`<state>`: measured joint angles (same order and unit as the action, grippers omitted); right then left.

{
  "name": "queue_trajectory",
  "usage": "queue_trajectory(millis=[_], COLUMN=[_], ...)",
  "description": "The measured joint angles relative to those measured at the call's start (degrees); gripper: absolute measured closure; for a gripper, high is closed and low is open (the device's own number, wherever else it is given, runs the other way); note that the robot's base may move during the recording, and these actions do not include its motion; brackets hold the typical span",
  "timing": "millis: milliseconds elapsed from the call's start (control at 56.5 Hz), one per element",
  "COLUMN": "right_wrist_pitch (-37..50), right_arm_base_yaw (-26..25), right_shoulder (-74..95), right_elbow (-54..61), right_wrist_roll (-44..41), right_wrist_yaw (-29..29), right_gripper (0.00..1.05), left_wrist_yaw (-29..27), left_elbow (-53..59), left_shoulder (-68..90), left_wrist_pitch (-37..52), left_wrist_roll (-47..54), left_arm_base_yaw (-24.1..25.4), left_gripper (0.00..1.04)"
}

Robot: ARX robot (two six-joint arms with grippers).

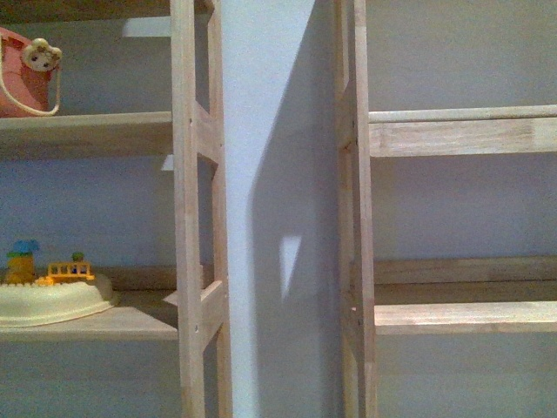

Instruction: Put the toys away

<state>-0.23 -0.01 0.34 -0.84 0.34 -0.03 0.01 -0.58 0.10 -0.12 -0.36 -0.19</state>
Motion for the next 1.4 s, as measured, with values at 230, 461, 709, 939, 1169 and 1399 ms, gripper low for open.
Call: queue_trajectory(millis=[230,461,709,939,1169,1399], right_wrist_pitch=[0.0,0.0,0.0,-0.1,3.9,12.4], right_arm_base_yaw=[0.0,0.0,0.0,8.3,13.6,22.8], right_shoulder=[0.0,0.0,0.0,2.3,4.9,11.8], right_elbow=[0.0,0.0,0.0,0.0,-0.5,-6.8], right_wrist_roll=[0.0,0.0,0.0,5.5,4.0,-3.7], right_wrist_yaw=[0.0,0.0,0.0,21.7,31.0,41.7], right_gripper=[0.98,0.98,0.98,0.98,0.98,0.98], left_wrist_yaw=[-0.1,-0.1,0.0,0.0,0.0,0.0], left_elbow=[0.0,0.0,0.0,0.0,0.0,0.0], left_shoulder=[0.0,0.0,0.0,0.1,0.0,0.0], left_wrist_pitch=[0.0,0.0,0.0,0.0,0.0,0.0], left_wrist_roll=[0.0,0.0,0.0,0.0,0.0,0.0], left_arm_base_yaw=[0.0,0.0,0.0,0.0,0.0,0.0], left_gripper=[0.06,0.06,0.06,0.06,0.06,0.06])
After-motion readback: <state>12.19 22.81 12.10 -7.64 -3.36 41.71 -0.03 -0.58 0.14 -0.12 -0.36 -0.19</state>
